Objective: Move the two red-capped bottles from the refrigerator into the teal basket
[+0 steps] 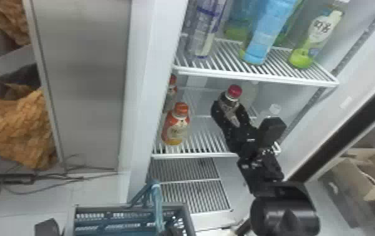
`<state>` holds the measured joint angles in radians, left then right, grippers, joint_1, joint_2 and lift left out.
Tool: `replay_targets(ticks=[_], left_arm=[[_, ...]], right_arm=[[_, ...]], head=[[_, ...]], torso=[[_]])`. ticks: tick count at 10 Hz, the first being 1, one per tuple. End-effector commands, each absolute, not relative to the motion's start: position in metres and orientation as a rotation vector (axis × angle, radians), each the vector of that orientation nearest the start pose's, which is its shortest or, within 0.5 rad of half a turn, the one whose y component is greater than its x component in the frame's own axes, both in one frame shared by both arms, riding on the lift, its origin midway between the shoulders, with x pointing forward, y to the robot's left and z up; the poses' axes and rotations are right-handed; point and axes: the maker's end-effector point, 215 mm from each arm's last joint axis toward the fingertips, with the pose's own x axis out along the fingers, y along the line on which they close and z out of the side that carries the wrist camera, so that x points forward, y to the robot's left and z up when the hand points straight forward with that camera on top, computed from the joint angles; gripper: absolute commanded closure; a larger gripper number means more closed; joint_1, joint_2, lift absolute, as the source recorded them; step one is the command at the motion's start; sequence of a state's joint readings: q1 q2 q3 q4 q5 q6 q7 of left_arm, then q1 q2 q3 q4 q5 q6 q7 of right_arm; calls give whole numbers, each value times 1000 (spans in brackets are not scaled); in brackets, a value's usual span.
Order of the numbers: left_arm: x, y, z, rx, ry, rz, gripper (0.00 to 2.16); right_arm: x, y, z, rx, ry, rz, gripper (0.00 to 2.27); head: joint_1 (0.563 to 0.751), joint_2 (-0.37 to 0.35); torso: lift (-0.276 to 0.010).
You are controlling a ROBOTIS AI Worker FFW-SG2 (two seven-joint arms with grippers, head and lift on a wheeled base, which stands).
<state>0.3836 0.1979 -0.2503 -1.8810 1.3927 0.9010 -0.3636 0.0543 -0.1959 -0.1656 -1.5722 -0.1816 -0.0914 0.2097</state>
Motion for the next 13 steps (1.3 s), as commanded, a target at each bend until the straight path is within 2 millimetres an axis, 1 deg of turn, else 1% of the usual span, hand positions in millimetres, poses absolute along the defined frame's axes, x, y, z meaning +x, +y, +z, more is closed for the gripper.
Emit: replay_targets(ticks=[1,4,5,10,13], left_arm=[[265,-73,-363,-1343,855,-1042,1153],[266,-72,-365,-1347,854,-1037,1153],[266,-73,-363,-1352,849,-1038,1153],[265,-72,-364,-1353,849,-1036,1153],[266,-71,-364,-1353,847,-1036,1153]], right_arm=[[558,-338,-316,-21,-75,63,782],[528,-322,-312,8,-78,92,771],[518,-321,-310,12,-77,95,771],[478,-302,-300,32,-50,153,769],[451,-288,-304,50,-10,192,769]], head=[[695,-350],[695,-350],[695,-350],[695,-350],[695,-350]], torso=[[-228],[-228],[-228],[-228],[-228]])
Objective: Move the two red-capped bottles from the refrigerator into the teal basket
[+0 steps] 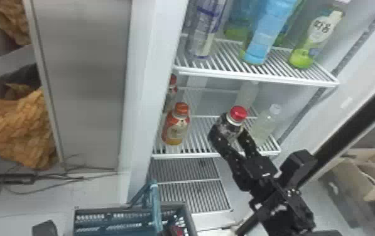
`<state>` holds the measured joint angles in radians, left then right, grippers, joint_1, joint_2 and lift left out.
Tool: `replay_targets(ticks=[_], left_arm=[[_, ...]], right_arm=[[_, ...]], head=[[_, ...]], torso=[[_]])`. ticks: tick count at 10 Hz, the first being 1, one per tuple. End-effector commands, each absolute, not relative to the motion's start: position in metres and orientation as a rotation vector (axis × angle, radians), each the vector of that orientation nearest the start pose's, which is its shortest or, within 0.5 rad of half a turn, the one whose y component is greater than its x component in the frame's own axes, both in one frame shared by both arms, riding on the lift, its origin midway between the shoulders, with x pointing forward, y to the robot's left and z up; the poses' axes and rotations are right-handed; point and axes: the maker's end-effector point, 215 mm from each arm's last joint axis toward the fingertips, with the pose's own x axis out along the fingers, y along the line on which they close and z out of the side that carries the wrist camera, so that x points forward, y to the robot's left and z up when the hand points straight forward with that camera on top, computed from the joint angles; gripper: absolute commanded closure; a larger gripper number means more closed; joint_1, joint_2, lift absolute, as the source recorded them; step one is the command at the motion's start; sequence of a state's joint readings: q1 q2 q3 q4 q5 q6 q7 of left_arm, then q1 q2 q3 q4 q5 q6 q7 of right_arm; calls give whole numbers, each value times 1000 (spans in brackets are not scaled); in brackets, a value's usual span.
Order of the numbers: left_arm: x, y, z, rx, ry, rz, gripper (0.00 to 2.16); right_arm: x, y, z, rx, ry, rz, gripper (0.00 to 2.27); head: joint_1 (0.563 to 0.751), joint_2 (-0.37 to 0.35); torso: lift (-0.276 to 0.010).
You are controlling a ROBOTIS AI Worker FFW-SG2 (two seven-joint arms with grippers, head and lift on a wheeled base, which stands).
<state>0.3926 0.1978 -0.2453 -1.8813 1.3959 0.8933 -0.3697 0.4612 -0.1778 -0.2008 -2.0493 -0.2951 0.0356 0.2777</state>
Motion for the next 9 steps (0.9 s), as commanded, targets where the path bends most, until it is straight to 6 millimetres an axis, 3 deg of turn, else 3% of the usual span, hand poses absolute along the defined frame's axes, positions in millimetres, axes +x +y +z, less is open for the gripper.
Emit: replay_targets(ticks=[1,5,9], left_arm=[[266,-71,-364,-1351,847,-1035,1153],[269,-68,-366,-1348,839,-1024,1151],[287,-55,-370,-1341,798,-980,1151]], right_arm=[[441,-281,-305,67,0,207,769],[410,-246,-302,128,51,293,769],[391,-223,-323,169,130,350,771]], head=[[695,-350],[695,-350],[695,-350]], torso=[[-228],[-228],[-228]])
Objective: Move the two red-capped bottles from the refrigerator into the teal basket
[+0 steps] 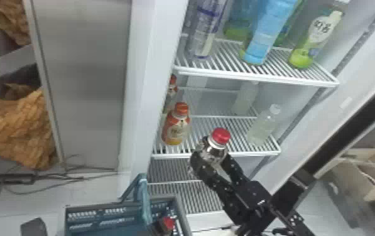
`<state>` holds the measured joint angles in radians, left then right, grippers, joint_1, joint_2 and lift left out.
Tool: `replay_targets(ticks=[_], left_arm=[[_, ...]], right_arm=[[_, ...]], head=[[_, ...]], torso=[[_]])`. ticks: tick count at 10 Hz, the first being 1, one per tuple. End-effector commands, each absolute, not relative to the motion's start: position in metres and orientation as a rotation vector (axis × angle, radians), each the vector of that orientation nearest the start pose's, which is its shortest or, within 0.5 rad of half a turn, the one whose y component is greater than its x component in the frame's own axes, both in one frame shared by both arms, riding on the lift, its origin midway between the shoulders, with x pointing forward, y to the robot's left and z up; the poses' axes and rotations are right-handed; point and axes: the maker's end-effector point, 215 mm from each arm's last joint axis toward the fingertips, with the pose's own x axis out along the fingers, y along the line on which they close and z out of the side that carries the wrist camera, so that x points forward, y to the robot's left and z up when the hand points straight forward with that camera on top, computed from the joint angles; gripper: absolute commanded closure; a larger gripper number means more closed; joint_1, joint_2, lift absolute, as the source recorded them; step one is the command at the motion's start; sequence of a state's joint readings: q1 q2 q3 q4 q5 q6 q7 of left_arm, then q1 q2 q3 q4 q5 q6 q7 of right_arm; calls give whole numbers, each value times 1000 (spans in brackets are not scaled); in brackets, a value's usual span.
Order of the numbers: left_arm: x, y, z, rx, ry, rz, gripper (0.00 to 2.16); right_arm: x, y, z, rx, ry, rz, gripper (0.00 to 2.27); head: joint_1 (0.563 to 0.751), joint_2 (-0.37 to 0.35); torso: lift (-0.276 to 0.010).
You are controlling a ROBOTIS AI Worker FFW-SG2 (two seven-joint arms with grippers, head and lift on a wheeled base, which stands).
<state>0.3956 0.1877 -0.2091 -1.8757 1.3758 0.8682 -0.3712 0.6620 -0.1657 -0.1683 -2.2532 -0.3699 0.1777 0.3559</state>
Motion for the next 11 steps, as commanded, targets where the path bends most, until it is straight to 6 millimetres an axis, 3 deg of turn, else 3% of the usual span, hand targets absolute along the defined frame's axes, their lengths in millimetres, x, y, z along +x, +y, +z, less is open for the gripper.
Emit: replay_targets(ticks=[1,4,7,11], left_arm=[[286,-55,-372,-1341,802,-976,1151],[290,-49,-375,-1335,795,-961,1151],[290,-49,-375,-1335,797,-962,1151],[289,-50,-377,-1337,802,-960,1151]], right_arm=[[381,-216,-330,174,170,369,769],[356,-201,-347,185,274,413,771],[337,-189,-376,202,397,459,771],[328,-179,-407,233,502,518,769]], head=[[695,-350],[695,-350],[695,-350],[695,-350]], torso=[[-228],[-228],[-228],[-228]])
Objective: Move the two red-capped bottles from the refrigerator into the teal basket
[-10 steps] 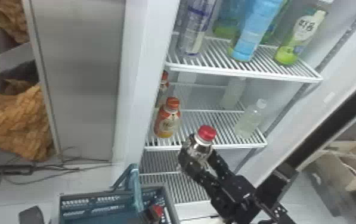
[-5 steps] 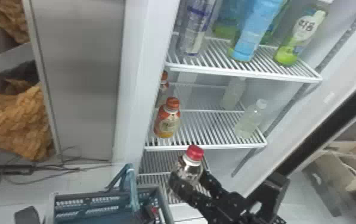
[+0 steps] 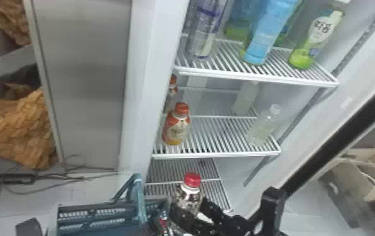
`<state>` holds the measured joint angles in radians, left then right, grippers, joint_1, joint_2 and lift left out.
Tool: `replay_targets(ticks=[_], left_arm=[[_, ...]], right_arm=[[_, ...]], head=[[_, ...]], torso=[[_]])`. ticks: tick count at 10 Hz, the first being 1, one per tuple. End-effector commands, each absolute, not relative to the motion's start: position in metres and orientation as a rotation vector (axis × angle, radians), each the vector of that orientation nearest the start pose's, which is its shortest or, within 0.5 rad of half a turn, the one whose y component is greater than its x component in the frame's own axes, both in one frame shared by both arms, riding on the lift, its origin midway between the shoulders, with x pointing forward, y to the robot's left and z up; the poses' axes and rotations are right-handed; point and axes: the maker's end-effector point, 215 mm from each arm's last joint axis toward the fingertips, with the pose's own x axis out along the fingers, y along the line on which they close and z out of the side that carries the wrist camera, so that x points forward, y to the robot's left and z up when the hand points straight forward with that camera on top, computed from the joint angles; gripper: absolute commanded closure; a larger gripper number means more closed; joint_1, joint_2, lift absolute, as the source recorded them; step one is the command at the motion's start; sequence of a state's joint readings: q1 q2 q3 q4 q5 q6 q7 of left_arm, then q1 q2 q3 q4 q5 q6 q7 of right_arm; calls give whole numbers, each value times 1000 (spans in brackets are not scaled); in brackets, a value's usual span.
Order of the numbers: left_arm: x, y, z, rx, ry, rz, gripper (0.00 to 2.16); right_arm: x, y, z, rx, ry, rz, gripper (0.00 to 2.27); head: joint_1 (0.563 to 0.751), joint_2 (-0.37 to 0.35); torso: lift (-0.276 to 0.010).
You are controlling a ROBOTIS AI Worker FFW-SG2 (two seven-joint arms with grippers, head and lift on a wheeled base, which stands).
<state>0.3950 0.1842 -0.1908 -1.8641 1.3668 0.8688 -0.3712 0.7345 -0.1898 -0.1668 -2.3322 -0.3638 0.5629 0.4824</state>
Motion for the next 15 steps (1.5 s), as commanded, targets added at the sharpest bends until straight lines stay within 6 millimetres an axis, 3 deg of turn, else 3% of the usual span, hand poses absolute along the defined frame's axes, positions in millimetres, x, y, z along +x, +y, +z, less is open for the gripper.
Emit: replay_targets(ticks=[1,4,11,15], left_arm=[[288,-50,-378,-1340,805,-960,1151],[287,-53,-377,-1339,809,-968,1151],[284,-55,-378,-1339,819,-972,1151],[284,-55,-378,-1341,818,-972,1151]], right_arm=[[328,-176,-415,242,523,538,726],[338,-166,-430,268,524,610,565],[342,-147,-426,290,493,686,481],[341,-142,-424,288,489,701,216]], head=[[695,-350],[695,-350],[695,-350],[695,-350]], torso=[[-228],[-228],[-228],[-228]])
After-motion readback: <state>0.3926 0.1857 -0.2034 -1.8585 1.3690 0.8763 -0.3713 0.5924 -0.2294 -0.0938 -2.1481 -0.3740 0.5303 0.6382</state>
